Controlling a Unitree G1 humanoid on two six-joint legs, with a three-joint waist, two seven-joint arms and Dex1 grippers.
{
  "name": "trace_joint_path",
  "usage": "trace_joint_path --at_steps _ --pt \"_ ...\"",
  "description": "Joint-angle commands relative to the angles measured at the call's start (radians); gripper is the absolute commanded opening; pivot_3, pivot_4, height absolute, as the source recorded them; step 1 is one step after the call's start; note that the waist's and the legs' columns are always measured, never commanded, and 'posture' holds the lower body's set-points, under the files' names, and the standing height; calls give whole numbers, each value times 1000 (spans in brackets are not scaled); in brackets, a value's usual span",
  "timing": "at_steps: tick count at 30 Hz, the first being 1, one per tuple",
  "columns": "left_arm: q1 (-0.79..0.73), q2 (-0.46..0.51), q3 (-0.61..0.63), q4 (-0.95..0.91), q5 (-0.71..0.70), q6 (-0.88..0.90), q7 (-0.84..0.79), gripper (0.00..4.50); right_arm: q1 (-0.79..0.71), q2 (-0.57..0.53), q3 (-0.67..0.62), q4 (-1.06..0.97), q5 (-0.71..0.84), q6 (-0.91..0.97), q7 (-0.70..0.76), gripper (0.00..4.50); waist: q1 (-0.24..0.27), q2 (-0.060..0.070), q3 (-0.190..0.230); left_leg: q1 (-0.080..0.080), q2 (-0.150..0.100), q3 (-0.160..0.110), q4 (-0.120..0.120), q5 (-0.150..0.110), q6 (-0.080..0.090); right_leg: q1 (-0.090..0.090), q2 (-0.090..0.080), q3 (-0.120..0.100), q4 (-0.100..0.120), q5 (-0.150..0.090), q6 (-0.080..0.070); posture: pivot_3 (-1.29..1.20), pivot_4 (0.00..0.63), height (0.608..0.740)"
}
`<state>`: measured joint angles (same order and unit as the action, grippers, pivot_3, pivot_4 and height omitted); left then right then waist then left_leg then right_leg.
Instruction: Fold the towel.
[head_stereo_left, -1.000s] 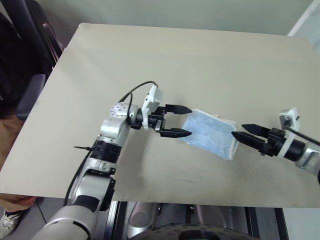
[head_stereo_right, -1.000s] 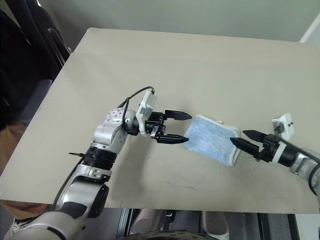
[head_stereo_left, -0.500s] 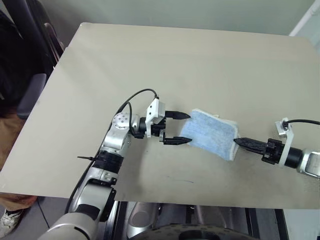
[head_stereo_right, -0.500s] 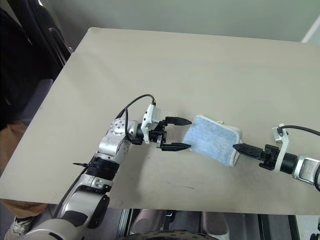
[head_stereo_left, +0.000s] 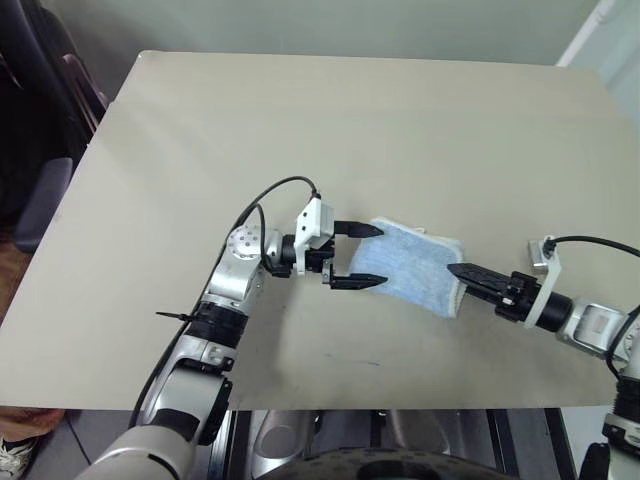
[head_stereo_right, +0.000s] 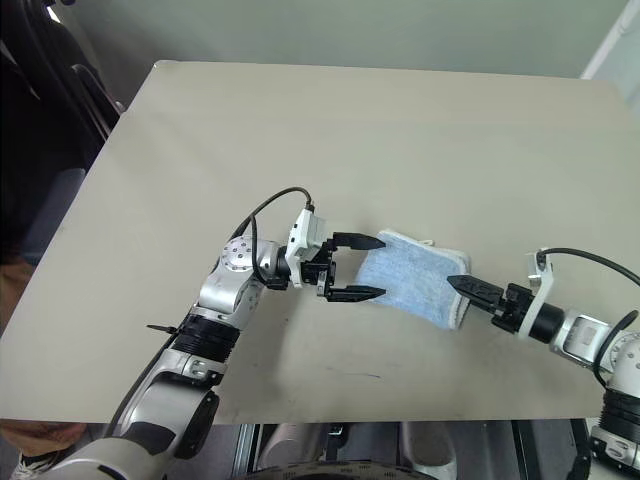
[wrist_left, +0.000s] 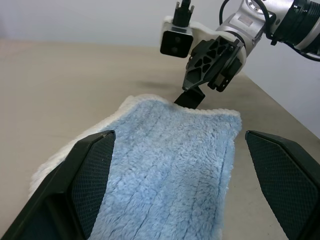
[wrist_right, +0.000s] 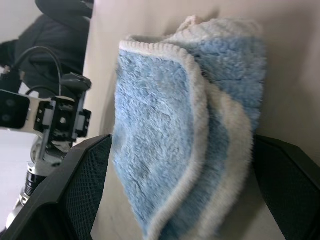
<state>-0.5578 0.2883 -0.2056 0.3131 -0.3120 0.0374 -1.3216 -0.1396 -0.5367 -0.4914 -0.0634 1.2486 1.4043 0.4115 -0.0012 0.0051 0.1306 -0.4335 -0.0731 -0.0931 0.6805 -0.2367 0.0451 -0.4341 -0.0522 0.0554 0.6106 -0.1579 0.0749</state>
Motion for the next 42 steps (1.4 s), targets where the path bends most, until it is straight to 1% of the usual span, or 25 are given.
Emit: trace_joint_path --at_steps 1,8,13,14,15,16,17,22,27,28,31,35,37,39,42 --pt "2 -2 -2 -40 2 -20 9 4492 -5 41 76 -32 31 47 -24 4500 0 0 0 0 0 0 0 0 1 0 0 0 0 0 -1 0 150 733" --pt "3 3 -3 -49 3 -20 22 4492 -77 39 111 21 2 47 -21 4500 -1 0 0 0 0 0 0 0 1 0 0 0 0 1 -7 0 150 733" --pt "10 6 -4 -51 10 -28 28 4492 -85 33 132 33 -25 38 -11 4500 -1 0 0 0 0 0 0 0 1 -1 1 0 0 2 -9 0 150 733" --pt "10 6 -3 -49 11 -30 29 4500 -84 32 132 35 -30 36 -9 4143 -1 0 0 0 0 0 0 0 1 0 1 0 0 2 -9 0 150 733" --pt "9 6 -2 -47 12 -31 31 4500 -82 29 130 35 -31 36 -6 3941 -1 0 0 0 0 0 0 0 1 0 1 0 0 2 -9 0 150 733" --pt "9 6 -1 -44 13 -34 32 4500 -80 28 124 36 -30 35 -4 3567 -1 0 0 0 0 0 0 0 1 -1 0 0 0 2 -9 0 150 733" --pt "9 7 -1 -41 14 -37 32 4500 -79 27 120 36 -29 35 -2 3291 -1 0 0 0 0 0 0 0 1 -1 0 0 0 2 -9 0 150 733" --pt "15 7 -7 -29 23 -57 31 4500 -75 13 91 32 -12 39 0 1544 3 1 0 -2 0 0 0 1 0 -2 0 0 0 2 -8 0 150 733" --pt "9 5 -11 4 40 -87 32 4500 -72 -15 95 -44 25 72 -8 24 7 1 0 -2 0 0 0 1 -1 -1 0 0 -1 1 -7 0 150 733" --pt "8 4 -11 11 42 -93 31 4500 -73 -20 94 -60 33 78 -10 24 8 1 0 -2 0 0 0 1 -1 -2 0 0 -1 1 -7 0 150 733" --pt "-2 1 -10 39 46 -110 27 4500 -103 -32 42 -87 127 82 -49 24 9 1 0 -2 0 0 0 1 -2 -2 0 0 -1 1 -8 0 150 733" --pt "-19 -11 -4 71 49 -125 31 4500 -112 -57 13 -116 266 40 -133 24 11 1 0 -3 0 0 0 0 -2 -2 0 0 -1 1 -8 0 150 733" --pt "-31 -18 2 93 49 -131 35 4500 -106 -73 4 -125 324 2 -176 24 14 1 0 -3 0 0 0 0 -2 -2 0 0 -1 1 -7 0 150 733" --pt "-59 -29 28 124 35 -125 54 4500 -108 -104 -36 -130 400 -74 -246 24 20 2 0 -3 0 0 0 1 -2 -2 0 0 -1 1 -7 0 150 733" --pt "-96 -40 64 155 16 -108 77 4500 -103 -155 -84 -133 446 -162 -316 24 26 2 1 -4 -1 0 0 0 -2 -2 -1 0 -1 2 -4 0 150 733"
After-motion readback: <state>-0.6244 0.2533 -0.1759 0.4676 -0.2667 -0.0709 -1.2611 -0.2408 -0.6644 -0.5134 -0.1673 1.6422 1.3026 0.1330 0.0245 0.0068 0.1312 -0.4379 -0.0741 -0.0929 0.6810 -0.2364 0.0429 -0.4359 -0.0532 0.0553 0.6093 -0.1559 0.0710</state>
